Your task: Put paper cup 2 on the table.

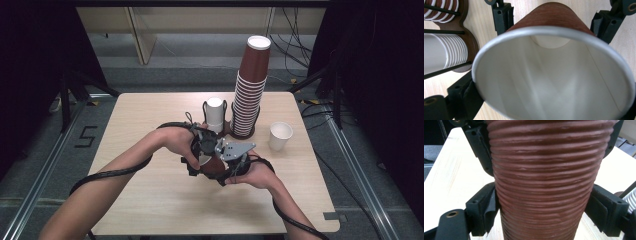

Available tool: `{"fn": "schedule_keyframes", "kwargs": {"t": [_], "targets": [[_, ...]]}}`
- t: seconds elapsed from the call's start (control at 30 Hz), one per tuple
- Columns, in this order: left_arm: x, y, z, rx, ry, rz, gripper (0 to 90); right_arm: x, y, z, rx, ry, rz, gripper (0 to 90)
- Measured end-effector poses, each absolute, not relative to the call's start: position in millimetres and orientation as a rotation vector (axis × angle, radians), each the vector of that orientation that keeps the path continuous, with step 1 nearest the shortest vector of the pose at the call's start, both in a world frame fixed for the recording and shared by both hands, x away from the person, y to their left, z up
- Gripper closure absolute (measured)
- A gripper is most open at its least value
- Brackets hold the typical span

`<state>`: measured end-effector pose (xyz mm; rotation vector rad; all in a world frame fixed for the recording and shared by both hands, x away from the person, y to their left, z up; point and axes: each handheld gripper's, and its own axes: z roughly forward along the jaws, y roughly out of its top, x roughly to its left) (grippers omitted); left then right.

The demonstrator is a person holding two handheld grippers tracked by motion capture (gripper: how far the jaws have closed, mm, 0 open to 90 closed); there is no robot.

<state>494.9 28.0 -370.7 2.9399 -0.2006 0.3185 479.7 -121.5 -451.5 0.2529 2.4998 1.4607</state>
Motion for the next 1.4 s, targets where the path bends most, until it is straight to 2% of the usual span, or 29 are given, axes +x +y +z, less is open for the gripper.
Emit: {"fn": "schedule_keyframes", "kwargs": {"t": [0.03, 0.17, 0.5, 0.67, 0.87, 1.17, 1.2, 1.23, 1.27, 1.4], "targets": [[496.6, 28.0, -369.0, 2.957, -0.243, 0.333, 6.0, 479.5, -121.9, -451.5, 0.254, 2.502, 1.461, 19.1], [497.1, 30.9, -371.0, 2.915, -0.237, 0.314, 4.9, 478.3, -124.1, -453.0, 0.269, 2.512, 1.477, 19.1], [499.0, 44.4, -369.3, 2.782, -0.154, 0.292, 1.8, 476.5, -135.8, -456.9, 0.292, 2.501, 1.440, 19.4], [497.7, 56.6, -363.9, 2.733, -0.122, 0.328, 0.0, 477.1, -148.8, -461.6, 0.351, 2.458, 1.454, 19.3], [496.0, 82.3, -370.3, 2.546, 0.052, 0.412, 0.0, 474.3, -169.7, -462.6, 0.474, 2.353, 1.480, 19.0], [477.3, 116.3, -401.3, 2.226, 0.354, 0.478, 0.0, 471.8, -205.7, -468.7, 0.616, 2.220, 1.483, 18.8], [485.7, 119.5, -398.7, 2.261, 0.191, 0.522, 0.0, 470.6, -208.3, -469.8, 0.638, 2.210, 1.489, 18.8], [480.2, 122.1, -403.4, 2.200, 0.264, 0.567, 0.0, 470.6, -210.2, -470.8, 0.644, 2.190, 1.493, 18.8], [468.0, 124.1, -411.3, 2.153, 0.425, 0.503, 0.0, 468.0, -213.2, -471.2, 0.678, 2.187, 1.489, 18.8], [456.0, 131.1, -425.1, 2.072, 0.506, 0.522, 0.1, 464.3, -225.1, -473.3, 0.734, 2.143, 1.503, 18.8]]}}
